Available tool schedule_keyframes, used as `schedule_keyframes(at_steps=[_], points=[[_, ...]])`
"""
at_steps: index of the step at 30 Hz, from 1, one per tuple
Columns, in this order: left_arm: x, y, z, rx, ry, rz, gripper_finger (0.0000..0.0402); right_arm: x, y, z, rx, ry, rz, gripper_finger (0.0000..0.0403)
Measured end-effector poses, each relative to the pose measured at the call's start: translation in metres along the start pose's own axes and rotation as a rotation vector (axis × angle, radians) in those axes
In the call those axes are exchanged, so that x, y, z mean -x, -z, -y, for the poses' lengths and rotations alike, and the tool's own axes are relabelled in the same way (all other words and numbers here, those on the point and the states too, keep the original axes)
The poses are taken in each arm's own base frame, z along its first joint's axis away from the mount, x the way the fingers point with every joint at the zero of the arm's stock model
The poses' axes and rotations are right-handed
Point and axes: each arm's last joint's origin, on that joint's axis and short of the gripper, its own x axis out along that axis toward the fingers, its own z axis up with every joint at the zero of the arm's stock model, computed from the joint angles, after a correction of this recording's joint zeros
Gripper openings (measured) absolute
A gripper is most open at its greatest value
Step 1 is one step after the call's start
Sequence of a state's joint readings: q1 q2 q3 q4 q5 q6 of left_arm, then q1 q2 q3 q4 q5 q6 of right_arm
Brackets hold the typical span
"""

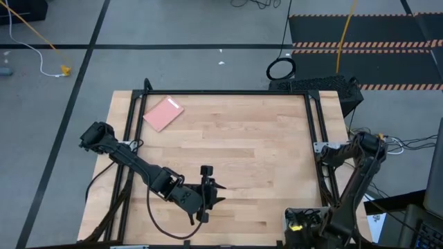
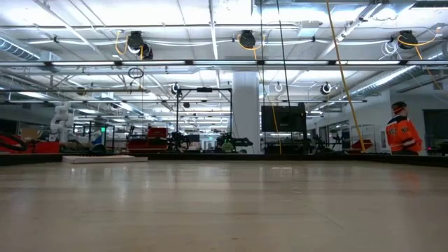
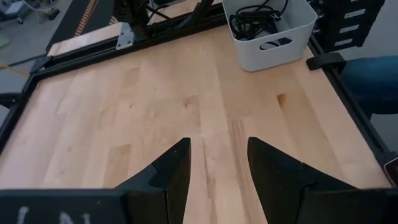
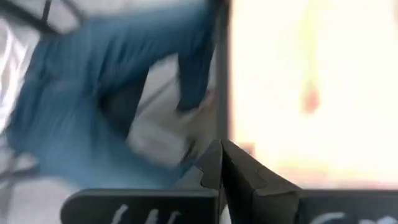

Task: Pick and place USB-C Cables
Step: Return to Home Position

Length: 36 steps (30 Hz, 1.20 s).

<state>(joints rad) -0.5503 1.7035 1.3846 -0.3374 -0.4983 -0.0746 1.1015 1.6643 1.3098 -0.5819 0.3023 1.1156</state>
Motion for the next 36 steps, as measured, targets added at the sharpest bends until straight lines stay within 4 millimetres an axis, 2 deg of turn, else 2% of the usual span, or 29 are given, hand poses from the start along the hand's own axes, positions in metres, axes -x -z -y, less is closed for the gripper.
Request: schedule_keyframes(at_steps=[3,7,13,18,21,27,32,36], points=[[0.000,-0.001,0.000,-0.026,-0.002,0.008,0.0161,0.017,-0.021,0.011,0.108,0.054,0.144,0.0000],[0.001,-0.002,-0.006,-0.063,-0.016,0.004,0.0161,0.042,-0.053,0.034,0.237,0.126,0.218,0.0000],[0.028,-0.009,-0.025,-0.061,-0.069,0.004,0.0161,0.070,-0.095,0.072,0.444,0.257,0.309,0.0000],[0.050,-0.013,-0.036,-0.079,-0.090,0.020,0.0161,0.074,-0.116,0.099,0.529,0.298,0.364,0.0000],[0.053,-0.012,-0.039,-0.102,-0.101,0.003,0.0161,0.067,-0.114,0.117,0.575,0.245,0.384,0.0000],[0.046,-0.002,-0.045,-0.120,-0.141,-0.053,0.0161,0.062,-0.090,0.161,0.608,0.211,0.402,0.0000],[0.034,0.027,-0.057,-0.070,-0.188,-0.056,0.0161,0.061,-0.064,0.193,0.626,0.150,0.510,0.0000],[0.037,0.051,-0.069,-0.034,-0.213,-0.048,0.0161,0.056,-0.044,0.216,0.652,0.175,0.612,0.0000]])
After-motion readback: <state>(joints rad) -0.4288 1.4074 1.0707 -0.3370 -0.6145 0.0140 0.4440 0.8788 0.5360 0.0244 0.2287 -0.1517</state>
